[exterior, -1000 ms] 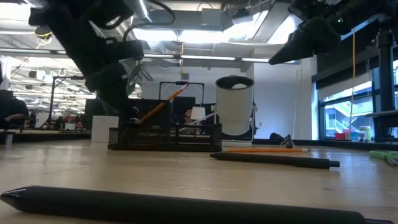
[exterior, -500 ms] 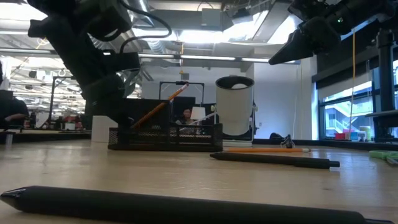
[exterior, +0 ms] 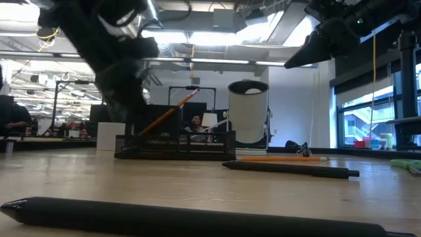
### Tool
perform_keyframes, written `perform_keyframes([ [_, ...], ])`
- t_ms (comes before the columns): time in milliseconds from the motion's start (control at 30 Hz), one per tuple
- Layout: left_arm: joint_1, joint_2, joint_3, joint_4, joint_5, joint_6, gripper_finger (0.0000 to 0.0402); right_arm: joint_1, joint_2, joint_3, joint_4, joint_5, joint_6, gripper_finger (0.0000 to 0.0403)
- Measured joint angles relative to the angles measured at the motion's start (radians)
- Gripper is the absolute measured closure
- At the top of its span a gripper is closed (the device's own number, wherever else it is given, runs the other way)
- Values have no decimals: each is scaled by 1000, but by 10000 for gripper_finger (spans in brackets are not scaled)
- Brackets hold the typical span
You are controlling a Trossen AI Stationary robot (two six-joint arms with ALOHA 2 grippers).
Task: Pick and place office supplies into organizer
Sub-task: Put the yellow pencil in the desk organizer
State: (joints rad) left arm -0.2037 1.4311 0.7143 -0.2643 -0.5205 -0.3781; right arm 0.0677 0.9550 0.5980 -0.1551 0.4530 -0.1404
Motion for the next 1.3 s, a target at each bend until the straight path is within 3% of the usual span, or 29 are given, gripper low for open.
perform_keyframes([
  [100, -20, 0, 49, -1, 9, 55, 331, 0, 0, 0, -3, 0, 19, 263],
  [233, -46, 0, 95, 5, 115, 59, 329, 0, 0, 0, -20, -1, 63, 263],
  [467, -86, 0, 101, 0, 238, -46, 334, 0, 0, 9, -293, -83, 315, 263],
  [633, -100, 0, 101, 7, 241, -27, 332, 0, 0, -20, -335, -92, 371, 263],
  [867, -100, 0, 100, 7, 216, -20, 332, -14, 0, -153, -240, -88, 334, 263],
  [967, -100, 0, 101, 8, 216, -20, 332, -24, 0, -223, -123, -95, 307, 263],
  [1167, -100, 0, 101, 10, 215, -20, 332, -67, 0, -332, 176, -257, 178, 263],
  [1300, -100, 0, 100, 10, 214, -20, 332, -93, 0, -354, 240, -298, 116, 263],
])
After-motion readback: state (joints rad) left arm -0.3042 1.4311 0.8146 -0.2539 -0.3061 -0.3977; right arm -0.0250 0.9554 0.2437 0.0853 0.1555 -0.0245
